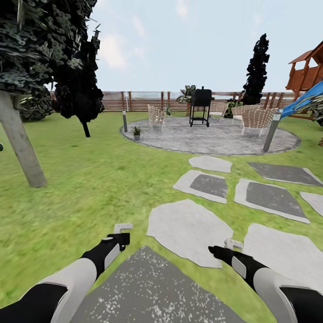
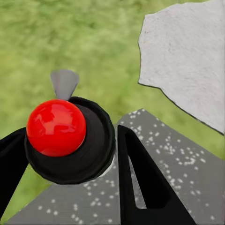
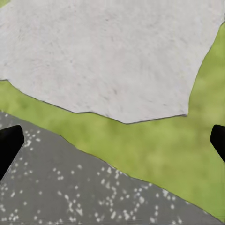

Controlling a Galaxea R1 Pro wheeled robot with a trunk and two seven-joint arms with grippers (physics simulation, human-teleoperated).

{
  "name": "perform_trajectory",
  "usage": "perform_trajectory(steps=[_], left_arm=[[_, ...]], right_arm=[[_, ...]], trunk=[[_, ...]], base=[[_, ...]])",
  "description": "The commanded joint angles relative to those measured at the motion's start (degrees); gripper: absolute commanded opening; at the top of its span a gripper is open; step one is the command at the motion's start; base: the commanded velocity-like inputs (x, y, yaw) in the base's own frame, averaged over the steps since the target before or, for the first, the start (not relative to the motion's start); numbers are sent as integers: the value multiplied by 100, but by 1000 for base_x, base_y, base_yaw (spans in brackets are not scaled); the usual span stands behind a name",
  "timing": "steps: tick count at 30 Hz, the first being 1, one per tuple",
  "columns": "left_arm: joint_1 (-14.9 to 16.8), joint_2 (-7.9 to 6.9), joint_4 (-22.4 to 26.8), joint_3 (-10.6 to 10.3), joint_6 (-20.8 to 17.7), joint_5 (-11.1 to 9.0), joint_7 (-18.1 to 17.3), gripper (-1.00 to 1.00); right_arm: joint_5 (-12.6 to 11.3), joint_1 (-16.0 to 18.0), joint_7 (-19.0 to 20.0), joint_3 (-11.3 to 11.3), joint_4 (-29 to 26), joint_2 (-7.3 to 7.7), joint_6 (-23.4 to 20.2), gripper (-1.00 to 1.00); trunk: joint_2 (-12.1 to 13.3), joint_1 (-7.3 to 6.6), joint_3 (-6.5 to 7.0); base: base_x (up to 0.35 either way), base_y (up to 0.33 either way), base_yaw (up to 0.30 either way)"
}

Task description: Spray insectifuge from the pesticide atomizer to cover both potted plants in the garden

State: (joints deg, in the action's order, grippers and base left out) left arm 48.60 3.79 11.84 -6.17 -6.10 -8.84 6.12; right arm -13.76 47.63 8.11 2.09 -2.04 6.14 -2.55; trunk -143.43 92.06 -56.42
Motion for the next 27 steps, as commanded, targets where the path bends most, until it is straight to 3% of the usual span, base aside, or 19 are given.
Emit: perform_trajectory(steps=[1,27], left_arm=[[1,-2,14,-50,-31,-59,35,-100],[1,-1,12,-50,-31,-65,33,-100]], right_arm=[[-29,1,22,19,-7,2,-27,100],[-39,2,-11,19,-6,3,-26,100]], trunk=[[-2,2,-5],[-2,2,39]], base=[[322,0,0],[321,0,63]])
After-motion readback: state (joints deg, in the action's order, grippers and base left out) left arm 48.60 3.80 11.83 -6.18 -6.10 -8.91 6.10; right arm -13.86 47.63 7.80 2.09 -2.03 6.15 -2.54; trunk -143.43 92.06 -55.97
